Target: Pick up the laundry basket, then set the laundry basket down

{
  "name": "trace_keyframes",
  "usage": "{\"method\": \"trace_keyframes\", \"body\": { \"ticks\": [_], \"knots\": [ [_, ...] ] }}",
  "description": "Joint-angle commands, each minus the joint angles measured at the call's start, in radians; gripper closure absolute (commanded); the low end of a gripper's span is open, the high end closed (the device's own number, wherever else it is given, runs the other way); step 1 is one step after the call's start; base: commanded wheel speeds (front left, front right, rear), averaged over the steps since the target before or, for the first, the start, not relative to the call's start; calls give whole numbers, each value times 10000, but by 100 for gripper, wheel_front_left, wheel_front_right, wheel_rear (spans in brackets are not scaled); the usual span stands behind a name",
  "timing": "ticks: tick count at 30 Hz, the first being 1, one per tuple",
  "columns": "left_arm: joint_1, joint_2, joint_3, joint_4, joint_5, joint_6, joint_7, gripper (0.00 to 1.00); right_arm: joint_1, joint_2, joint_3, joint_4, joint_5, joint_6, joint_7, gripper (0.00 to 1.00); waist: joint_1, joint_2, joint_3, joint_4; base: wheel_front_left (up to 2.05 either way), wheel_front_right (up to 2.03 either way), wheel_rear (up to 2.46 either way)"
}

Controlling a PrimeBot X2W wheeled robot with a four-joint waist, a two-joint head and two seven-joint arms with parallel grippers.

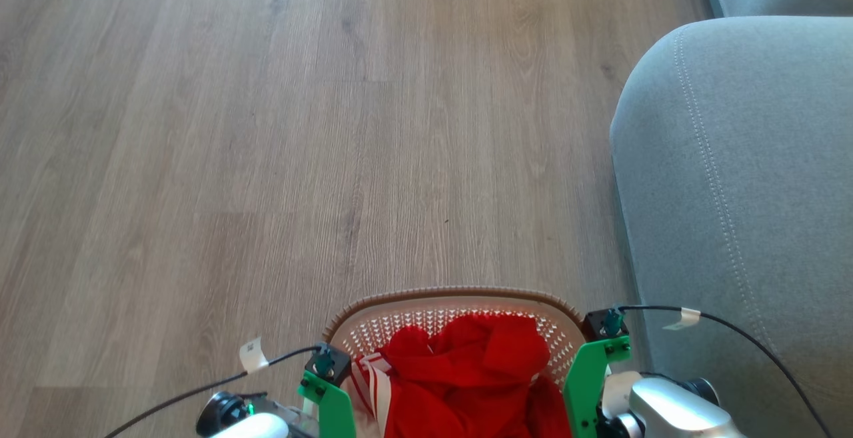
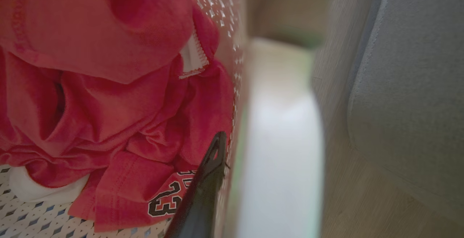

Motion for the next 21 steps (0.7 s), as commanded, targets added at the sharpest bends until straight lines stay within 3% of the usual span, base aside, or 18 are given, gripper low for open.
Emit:
{"method": "trace_keyframes", "body": {
  "ticks": [1, 21],
  "knots": [
    [-330, -185, -108, -577, 133, -345, -22, 100, -251, 301, 196, -517, -320, 75, -125, 100, 0, 0, 8, 5, 0, 0, 0],
    [-672, -286, -69, -548, 250, -168, -223, 100, -505, 140, -110, -794, -581, 75, -299, 100, 0, 0, 672, 30, 0, 0, 0]
  ]
}}
